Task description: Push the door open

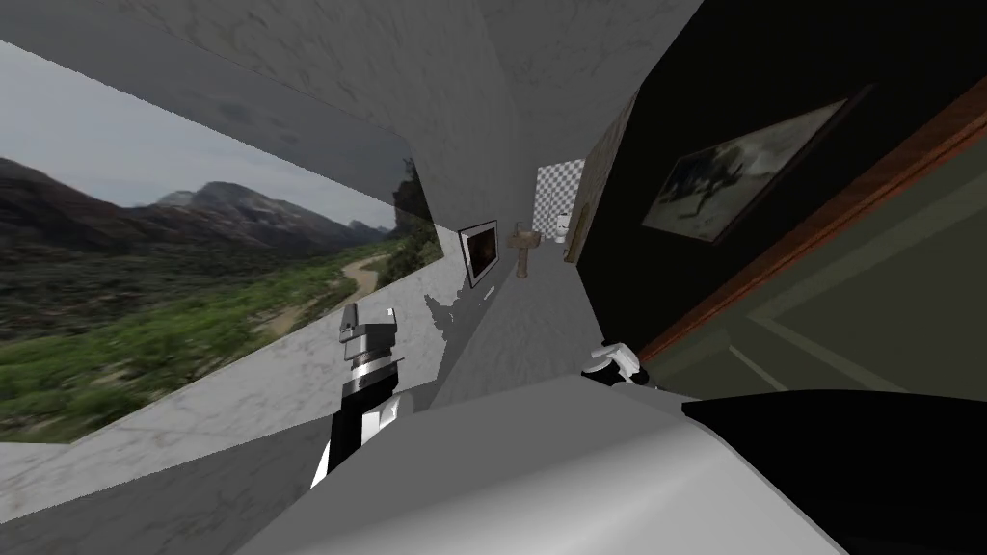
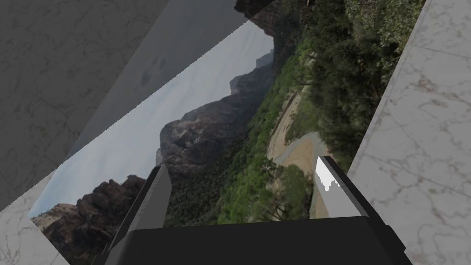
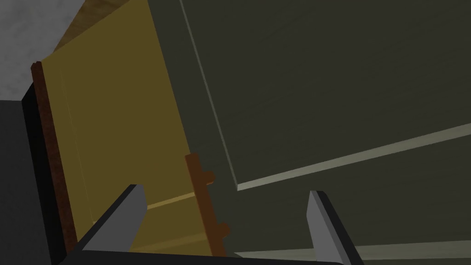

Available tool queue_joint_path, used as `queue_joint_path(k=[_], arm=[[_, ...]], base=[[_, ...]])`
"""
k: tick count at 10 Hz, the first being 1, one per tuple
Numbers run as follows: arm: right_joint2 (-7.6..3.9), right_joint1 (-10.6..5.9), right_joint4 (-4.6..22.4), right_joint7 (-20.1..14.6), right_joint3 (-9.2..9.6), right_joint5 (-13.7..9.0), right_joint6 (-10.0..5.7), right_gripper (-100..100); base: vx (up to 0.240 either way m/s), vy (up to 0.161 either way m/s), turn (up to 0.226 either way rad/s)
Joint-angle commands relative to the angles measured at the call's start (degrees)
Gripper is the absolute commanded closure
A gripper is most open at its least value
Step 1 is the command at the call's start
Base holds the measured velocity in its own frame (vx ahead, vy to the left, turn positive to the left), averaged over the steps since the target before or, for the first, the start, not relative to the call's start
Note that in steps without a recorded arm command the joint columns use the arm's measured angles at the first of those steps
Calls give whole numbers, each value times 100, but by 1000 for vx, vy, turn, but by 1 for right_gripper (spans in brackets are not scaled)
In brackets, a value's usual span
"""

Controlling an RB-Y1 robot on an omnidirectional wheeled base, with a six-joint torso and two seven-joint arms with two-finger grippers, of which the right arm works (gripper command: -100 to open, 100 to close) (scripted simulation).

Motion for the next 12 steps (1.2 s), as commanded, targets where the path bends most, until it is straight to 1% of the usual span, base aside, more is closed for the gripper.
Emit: queue_joint_path(k=[1, 6, 10, 12], arm=[[-2, -56, 109, -39, -151, 157, 174, -100], [-32, -204, 476, -222, -606, 621, 640, -100], [-56, -303, 752, -361, -959, 976, 996, -100], [-68, -332, 873, -424, -1123, 1135, 1157, -100]], base=[[-160, -13, 290], [-148, 17, 337], [-153, 40, 313], [-150, 20, 255]])
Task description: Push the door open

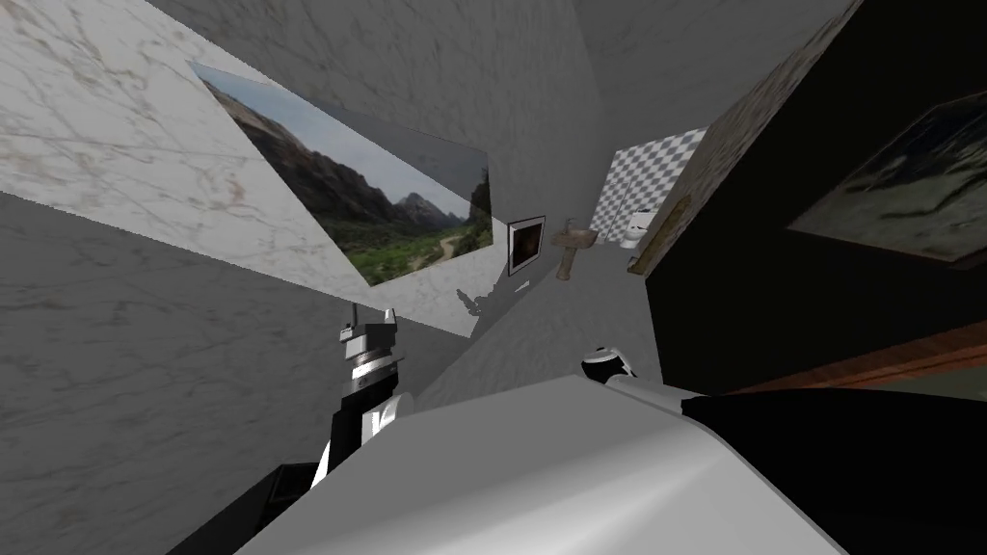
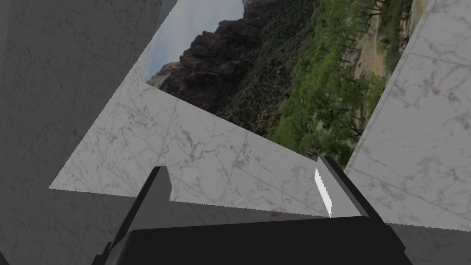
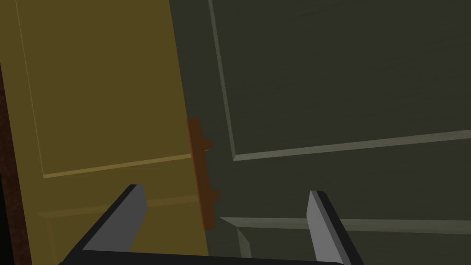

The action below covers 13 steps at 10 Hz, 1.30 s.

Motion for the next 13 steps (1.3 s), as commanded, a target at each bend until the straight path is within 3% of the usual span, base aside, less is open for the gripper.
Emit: queue_joint_path(k=[1, 6, 7, 8, 13], arm=[[29, -22, 23, -13, -139, 127, 134, -100], [-1, -95, 324, -170, -549, 525, 537, -100], [-9, -96, 396, -210, -659, 625, 640, -100], [-9, -96, 396, -210, -659, 625, 640, -100], [-44, -75, 685, -373, -1116, 1034, 1064, -100]], base=[[-142, 41, 310], [-153, 44, 278], [-182, 55, 315], [-133, 51, 111], [-172, 56, 263]])
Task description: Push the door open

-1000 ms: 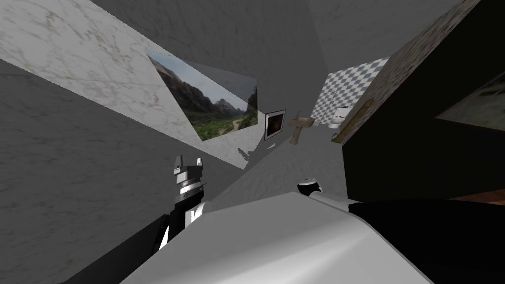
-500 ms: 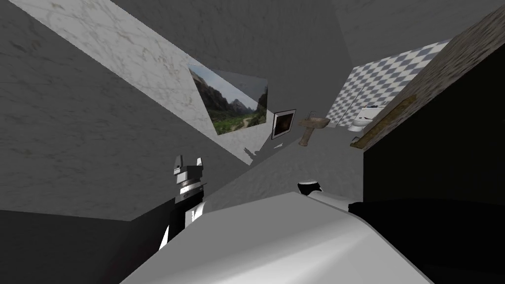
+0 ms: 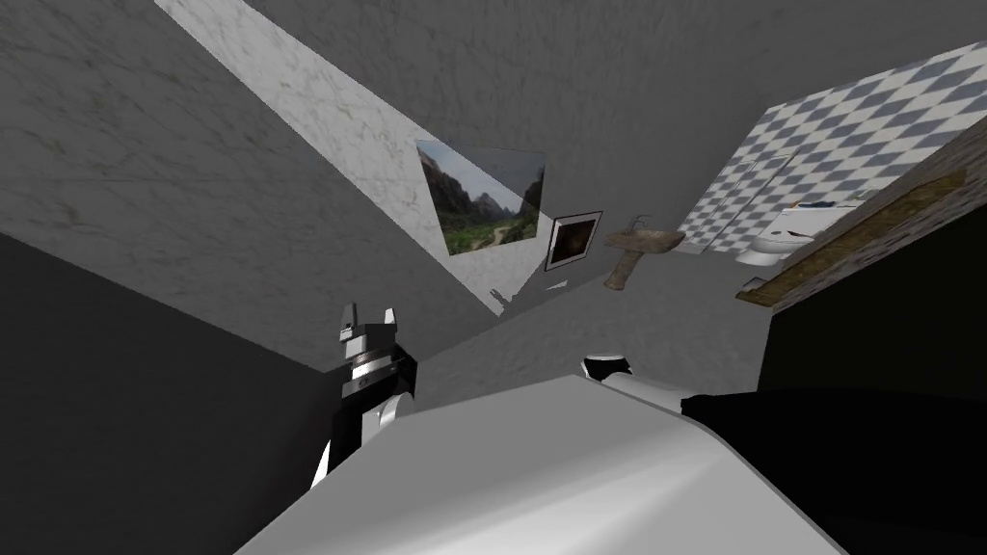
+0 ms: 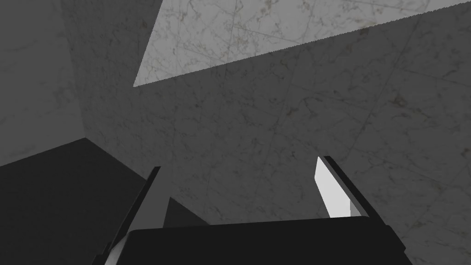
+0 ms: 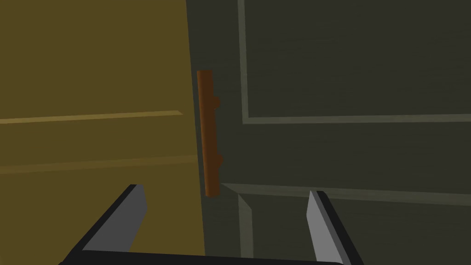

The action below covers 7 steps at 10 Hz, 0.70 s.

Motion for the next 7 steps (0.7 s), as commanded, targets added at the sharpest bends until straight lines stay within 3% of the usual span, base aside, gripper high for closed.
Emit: queue_joint_path(k=[1, 7], arm=[[-36, 16, 175, -97, -169, 150, 174, -100], [-66, 166, 367, -223, -567, 460, 509, -100]], base=[[-229, 100, 314], [-203, 57, 155]])
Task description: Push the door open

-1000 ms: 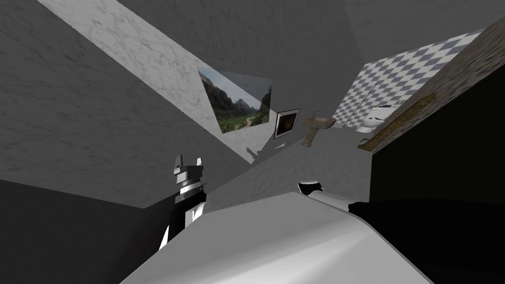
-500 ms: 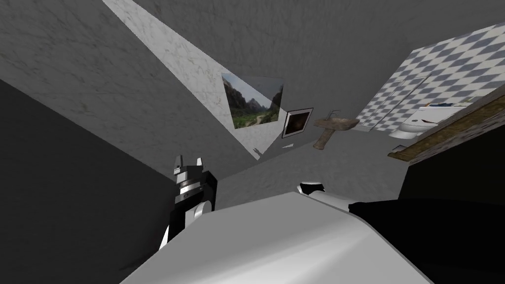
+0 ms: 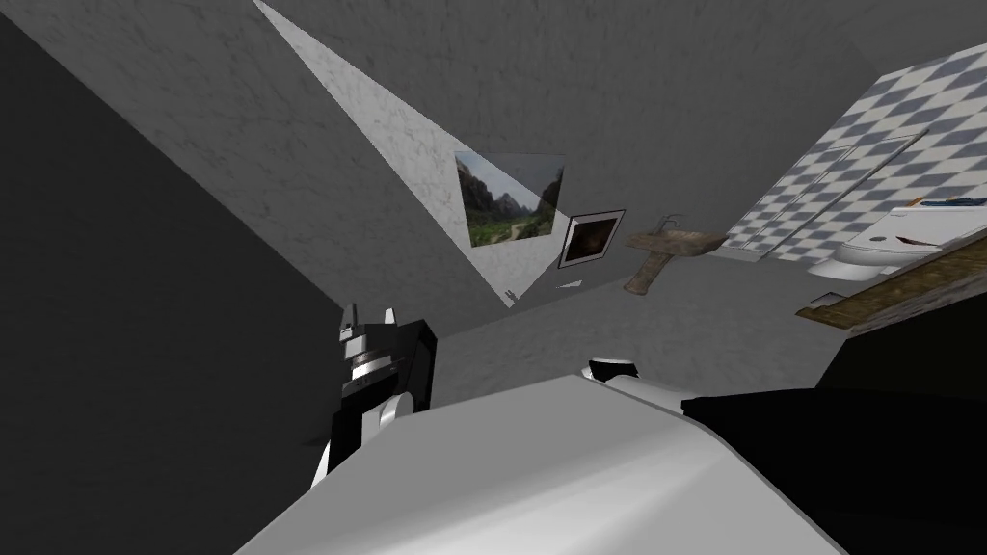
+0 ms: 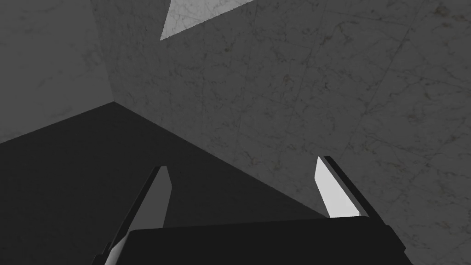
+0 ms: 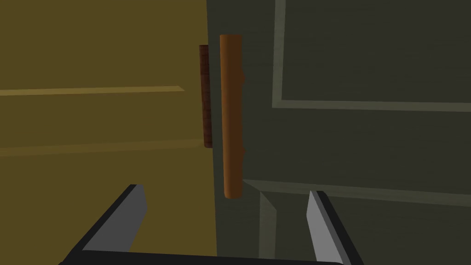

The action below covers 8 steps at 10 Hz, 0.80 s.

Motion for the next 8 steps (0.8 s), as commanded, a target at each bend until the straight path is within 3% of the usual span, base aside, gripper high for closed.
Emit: queue_joint_path(k=[1, 3, 8], arm=[[17, 48, -5, -4, -127, 98, 95, -100], [8, 118, 44, -40, -249, 185, 193, -100], [-7, 341, 88, -93, -468, 306, 343, -100]], base=[[-234, 89, 164], [-223, 87, 119], [-192, 38, 29]])
